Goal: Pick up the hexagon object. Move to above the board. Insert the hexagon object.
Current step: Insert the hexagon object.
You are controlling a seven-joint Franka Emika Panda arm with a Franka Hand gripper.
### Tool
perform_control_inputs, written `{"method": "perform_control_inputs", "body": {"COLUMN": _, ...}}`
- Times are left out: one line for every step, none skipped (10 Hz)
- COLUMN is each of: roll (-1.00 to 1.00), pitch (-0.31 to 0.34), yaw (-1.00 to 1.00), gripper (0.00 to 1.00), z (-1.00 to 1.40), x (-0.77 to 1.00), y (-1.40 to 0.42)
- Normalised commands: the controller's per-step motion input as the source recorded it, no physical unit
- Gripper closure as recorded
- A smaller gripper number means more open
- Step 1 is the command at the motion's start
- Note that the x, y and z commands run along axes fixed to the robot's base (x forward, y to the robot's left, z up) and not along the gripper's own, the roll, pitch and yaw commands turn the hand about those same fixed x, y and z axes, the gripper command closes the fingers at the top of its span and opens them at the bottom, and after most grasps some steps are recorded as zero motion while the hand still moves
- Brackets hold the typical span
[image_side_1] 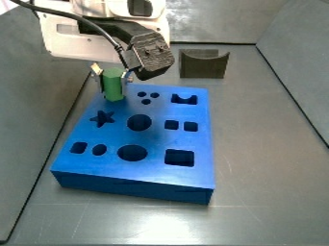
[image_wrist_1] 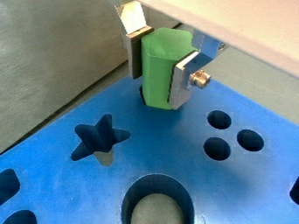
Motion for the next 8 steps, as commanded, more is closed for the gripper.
{"method": "perform_control_inputs", "body": {"roll": 0.03, "pitch": -0.377, "yaw": 0.00, "gripper": 1.00, "z": -0.82, "x": -0.11, "y": 0.00}}
{"method": "perform_control_inputs", "body": {"roll": 0.00, "pitch": -0.220, "yaw": 0.00, "gripper": 1.00, "z": -1.00, "x": -0.22, "y": 0.05}}
{"method": "perform_control_inputs", "body": {"roll": 0.05, "pitch": -0.086, "yaw": 0.01, "gripper": 1.00, "z": -1.00, "x": -0.17, "y": 0.07}}
{"method": "perform_control_inputs", "body": {"roll": 0.06, "pitch": -0.049, "yaw": 0.01, "gripper": 1.00, "z": -1.00, "x": 0.00, "y": 0.06}}
{"method": "perform_control_inputs", "body": {"roll": 0.00, "pitch": -0.037, "yaw": 0.00, "gripper": 1.00, "z": -0.03, "x": 0.00, "y": 0.00}}
{"method": "perform_control_inputs", "body": {"roll": 0.00, "pitch": -0.046, "yaw": 0.10, "gripper": 1.00, "z": -0.06, "x": 0.00, "y": -0.19}}
{"method": "perform_control_inputs", "body": {"roll": 0.00, "pitch": -0.069, "yaw": 0.08, "gripper": 1.00, "z": -0.06, "x": 0.00, "y": -0.15}}
{"method": "perform_control_inputs", "body": {"roll": 0.00, "pitch": -0.097, "yaw": 0.09, "gripper": 1.00, "z": -0.04, "x": -0.01, "y": -0.10}}
